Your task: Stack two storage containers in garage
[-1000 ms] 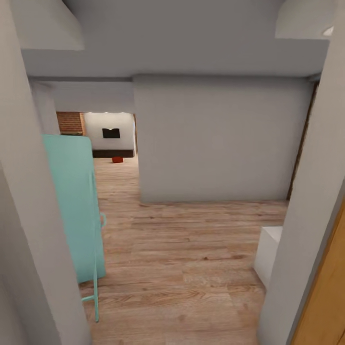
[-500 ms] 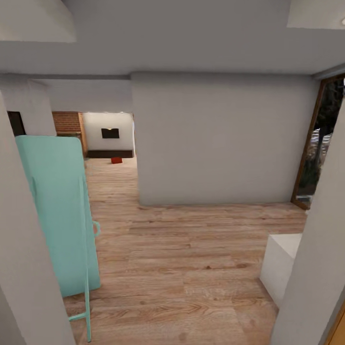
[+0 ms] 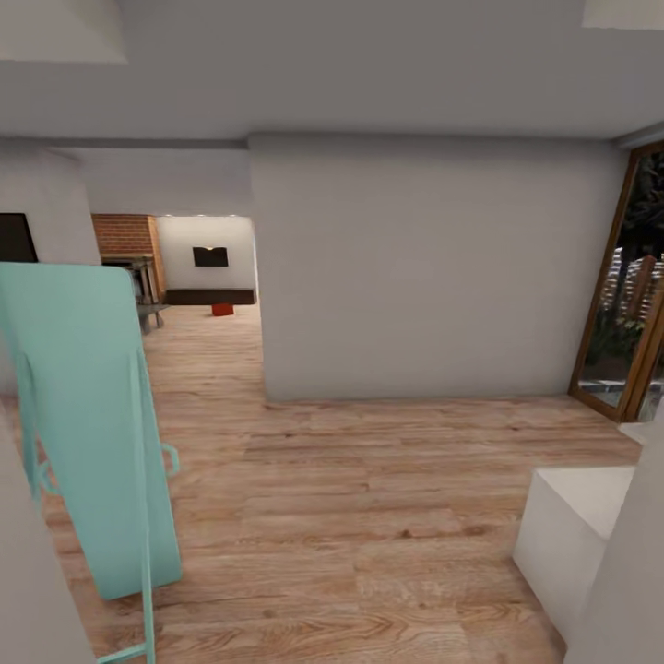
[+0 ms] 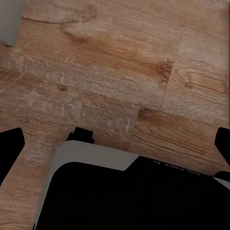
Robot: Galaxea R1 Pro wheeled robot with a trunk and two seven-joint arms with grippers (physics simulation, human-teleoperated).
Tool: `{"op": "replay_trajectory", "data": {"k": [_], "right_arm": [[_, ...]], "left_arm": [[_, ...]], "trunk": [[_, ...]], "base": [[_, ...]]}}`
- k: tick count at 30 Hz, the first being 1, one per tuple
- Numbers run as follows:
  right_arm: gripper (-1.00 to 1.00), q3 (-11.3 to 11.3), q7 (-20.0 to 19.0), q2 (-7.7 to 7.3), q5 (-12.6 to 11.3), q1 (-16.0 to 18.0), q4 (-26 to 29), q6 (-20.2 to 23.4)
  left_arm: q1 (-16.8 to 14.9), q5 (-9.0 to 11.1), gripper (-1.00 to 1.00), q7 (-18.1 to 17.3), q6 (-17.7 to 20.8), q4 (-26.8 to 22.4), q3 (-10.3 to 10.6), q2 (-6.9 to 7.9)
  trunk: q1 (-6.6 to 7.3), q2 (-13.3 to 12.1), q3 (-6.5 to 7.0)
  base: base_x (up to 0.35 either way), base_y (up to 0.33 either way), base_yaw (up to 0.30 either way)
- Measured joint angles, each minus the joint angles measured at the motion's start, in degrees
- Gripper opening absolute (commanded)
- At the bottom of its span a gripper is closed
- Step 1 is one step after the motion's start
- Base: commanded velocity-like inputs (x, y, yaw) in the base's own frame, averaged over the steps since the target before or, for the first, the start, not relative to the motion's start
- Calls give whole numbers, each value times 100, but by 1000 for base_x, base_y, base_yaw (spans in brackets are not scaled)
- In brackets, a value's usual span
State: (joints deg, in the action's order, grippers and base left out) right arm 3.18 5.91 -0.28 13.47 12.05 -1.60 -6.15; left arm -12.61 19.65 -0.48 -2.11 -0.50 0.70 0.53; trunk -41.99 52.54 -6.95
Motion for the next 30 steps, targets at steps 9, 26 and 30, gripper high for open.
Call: {"op": "replay_trajectory", "data": {"k": [9,26,30], "right_arm": [[100,4,2,-10,-7,0,1,-26],[100,3,13,-5,1,0,1,-30],[100,10,21,-63,-19,0,1,-31]], "left_arm": [[0,0,100,0,-6,0,0,0],[0,0,100,0,-9,0,0,0],[0,0,100,0,-9,0,0,0]], "trunk": [[0,0,0],[0,0,0],[0,0,0]], "base": [[322,0,0],[322,0,0],[322,0,0]]}}
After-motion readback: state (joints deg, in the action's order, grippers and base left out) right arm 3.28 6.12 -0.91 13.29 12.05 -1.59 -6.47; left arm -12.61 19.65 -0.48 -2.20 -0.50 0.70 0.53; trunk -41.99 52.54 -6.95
